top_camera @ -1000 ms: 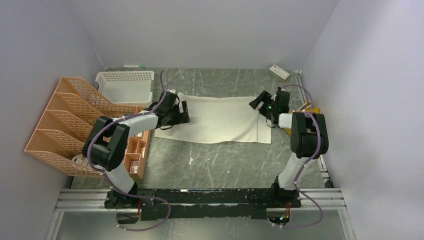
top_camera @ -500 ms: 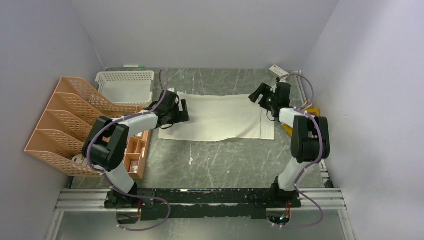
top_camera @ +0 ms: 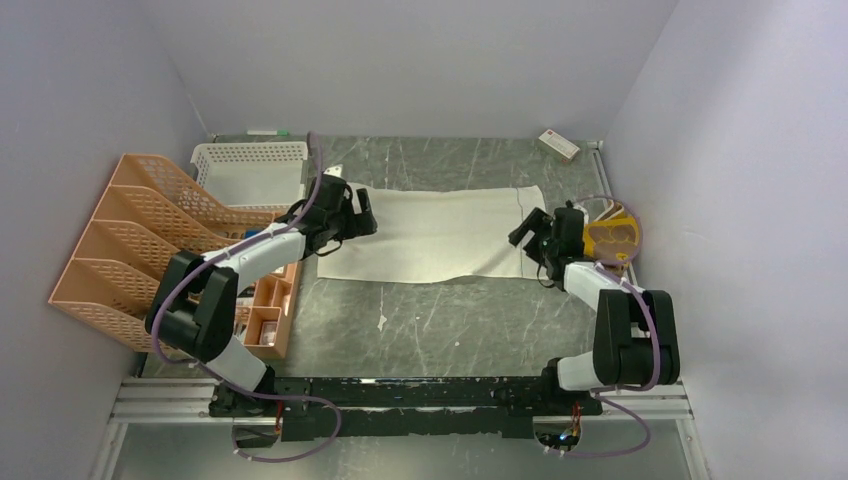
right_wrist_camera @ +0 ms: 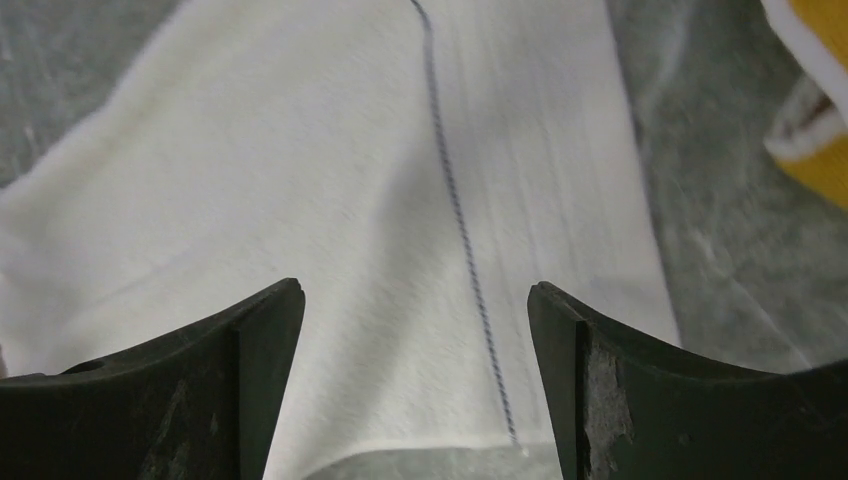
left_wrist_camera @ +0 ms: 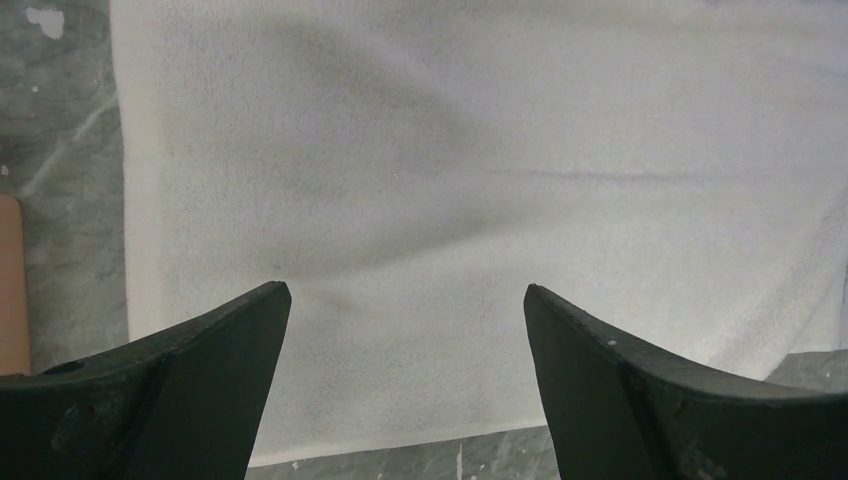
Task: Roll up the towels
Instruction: Fold the towel at the center of the board.
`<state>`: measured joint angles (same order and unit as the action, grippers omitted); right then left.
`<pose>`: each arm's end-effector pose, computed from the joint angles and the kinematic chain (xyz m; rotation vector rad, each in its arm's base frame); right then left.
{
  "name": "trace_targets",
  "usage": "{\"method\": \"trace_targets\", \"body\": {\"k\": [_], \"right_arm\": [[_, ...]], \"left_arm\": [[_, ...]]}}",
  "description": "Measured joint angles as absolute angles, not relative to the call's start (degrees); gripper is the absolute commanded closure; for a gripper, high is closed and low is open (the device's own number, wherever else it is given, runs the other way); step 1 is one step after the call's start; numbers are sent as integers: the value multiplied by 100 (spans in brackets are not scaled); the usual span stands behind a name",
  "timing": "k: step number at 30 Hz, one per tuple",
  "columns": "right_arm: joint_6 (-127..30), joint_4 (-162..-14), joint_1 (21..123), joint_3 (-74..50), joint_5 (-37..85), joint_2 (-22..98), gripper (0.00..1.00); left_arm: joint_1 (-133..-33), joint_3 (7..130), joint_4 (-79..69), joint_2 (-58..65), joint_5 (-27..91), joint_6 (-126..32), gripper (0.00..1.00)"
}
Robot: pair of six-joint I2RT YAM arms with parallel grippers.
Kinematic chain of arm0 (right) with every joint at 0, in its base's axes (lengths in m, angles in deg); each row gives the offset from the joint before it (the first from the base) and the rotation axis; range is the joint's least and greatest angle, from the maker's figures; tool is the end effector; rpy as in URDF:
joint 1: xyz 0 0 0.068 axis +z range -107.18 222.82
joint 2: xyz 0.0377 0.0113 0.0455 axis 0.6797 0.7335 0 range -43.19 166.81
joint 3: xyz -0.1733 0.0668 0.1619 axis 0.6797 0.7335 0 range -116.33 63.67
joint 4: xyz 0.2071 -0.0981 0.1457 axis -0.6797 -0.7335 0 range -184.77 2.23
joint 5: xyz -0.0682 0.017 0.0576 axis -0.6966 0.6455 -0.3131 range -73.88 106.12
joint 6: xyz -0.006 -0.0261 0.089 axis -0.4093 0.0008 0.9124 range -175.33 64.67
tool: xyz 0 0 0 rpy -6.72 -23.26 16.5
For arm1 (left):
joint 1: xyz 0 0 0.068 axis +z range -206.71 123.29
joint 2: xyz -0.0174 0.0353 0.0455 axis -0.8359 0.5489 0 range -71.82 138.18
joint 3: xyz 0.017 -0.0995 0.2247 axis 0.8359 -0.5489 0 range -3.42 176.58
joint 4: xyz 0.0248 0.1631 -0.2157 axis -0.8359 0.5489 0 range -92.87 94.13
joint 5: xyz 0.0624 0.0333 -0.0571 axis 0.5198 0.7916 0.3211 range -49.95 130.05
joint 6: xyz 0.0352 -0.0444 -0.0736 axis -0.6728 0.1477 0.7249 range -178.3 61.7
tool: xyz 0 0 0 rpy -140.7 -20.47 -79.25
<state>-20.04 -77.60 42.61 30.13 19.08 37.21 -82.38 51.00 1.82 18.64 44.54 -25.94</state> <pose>0.3254 0.0032 0.1070 0.6548 2.1411 0.3938 0.3482 -0.1601 0.1454 -0.1768 2.3113 -0.4360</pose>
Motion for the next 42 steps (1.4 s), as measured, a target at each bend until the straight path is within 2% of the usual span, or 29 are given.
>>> {"method": "trace_targets", "body": {"k": [6, 15, 19, 23, 29, 36, 42], "right_arm": [[-1788, -7677, 3509, 3395, 2321, 3863, 17], [-1423, -7141, 2747, 3642, 2990, 3917, 20], [-1549, -7351, 2812, 3625, 2931, 3780, 20], [-1897, -7943, 3236, 3349, 2491, 3349, 19], [-2159, -8140, 3453, 2195, 2131, 3297, 19], [-2151, -7993, 3461, 2023, 2308, 3732, 19], [-2161, -7989, 3474, 2027, 2437, 3876, 20]], "left_arm": [[-8166, 5215, 385, 1940, 4454, -2908, 1], [-7431, 6634, 553, 2944, 3960, -3870, 3], [-7202, 7486, 531, 3665, 3650, -4451, 7], [-7016, 7663, 376, 4185, 3180, -4753, 19], [-6524, 7816, 352, 4817, 2570, -4900, 18], [-6291, 8026, 51, 4906, 2629, -4928, 18], [-6293, 7998, -531, 4926, 2876, -4819, 29]]}}
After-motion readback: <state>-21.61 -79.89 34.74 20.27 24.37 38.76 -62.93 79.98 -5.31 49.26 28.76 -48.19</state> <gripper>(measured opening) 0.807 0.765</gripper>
